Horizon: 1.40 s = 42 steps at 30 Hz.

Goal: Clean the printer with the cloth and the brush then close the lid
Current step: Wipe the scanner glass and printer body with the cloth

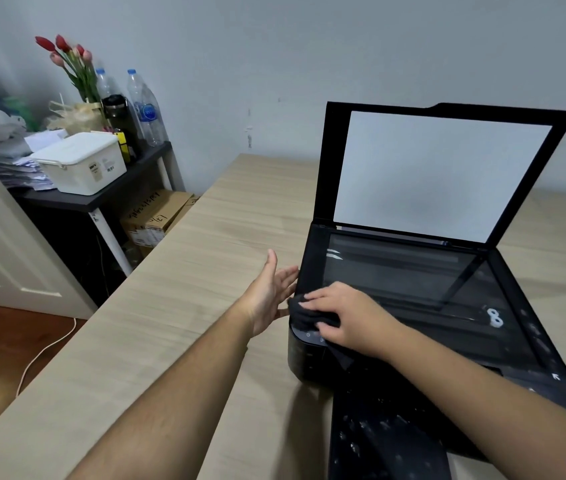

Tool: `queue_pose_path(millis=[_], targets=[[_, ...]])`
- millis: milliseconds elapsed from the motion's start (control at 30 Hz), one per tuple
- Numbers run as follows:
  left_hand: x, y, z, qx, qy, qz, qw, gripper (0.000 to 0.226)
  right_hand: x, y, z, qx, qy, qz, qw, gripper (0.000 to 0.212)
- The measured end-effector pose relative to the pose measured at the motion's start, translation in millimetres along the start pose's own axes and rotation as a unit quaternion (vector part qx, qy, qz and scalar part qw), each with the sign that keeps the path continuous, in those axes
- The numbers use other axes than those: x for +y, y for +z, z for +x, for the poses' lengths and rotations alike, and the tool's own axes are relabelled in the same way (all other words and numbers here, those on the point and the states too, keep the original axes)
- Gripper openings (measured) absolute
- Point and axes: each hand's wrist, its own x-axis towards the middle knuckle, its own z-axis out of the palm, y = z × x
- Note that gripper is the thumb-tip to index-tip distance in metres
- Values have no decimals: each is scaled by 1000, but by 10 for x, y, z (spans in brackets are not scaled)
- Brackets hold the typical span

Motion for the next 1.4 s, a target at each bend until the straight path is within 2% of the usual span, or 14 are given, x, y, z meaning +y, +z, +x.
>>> queue_pose_path(millis=[133, 233, 400, 567, 767, 867, 1033, 1100, 1200, 1267, 1400], targets=[[-13, -24, -2, -6, 5, -9, 1000, 84, 206, -182, -164, 8, 50, -4, 999, 41], [-23, -4, -2, -2, 1, -10, 1000, 84, 66, 6, -34, 30, 0, -16, 999, 43], [5, 5, -6, -9, -9, -9, 1000, 85, -56, 74, -2, 14, -54, -43, 998, 40], [-17, -2, -7, -9, -1, -3, 1000, 85, 221, -216, -376, -5, 12, -28, 1000, 39], [-29, 9, 18, -1, -7, 3, 1000, 85, -159, 105, 32, 7, -36, -28, 999, 39], [-16, -3, 18, -2, -8, 1, 1000, 86, -127, 18, -19, -4, -22, -23, 999, 37], [2, 5, -17, 0, -6, 0, 1000, 85, 100, -368, -297, -77, 21, -47, 996, 33], [0, -3, -22, 3, -6, -1, 1000, 84, 98, -446, -262, -60, 35, -31, 997, 33], [-17, 7, -19, 9, -7, 12, 1000, 85, -72, -326, -69, -1, 7, 9, 1000, 34], [-14, 20, -25, 11, -8, 22, 1000, 84, -205, -138, 28, -22, -10, 5, 1000, 34], [2, 11, -48, 10, -7, 15, 1000, 84, -279, -79, 45, -60, 35, -4, 998, 33]])
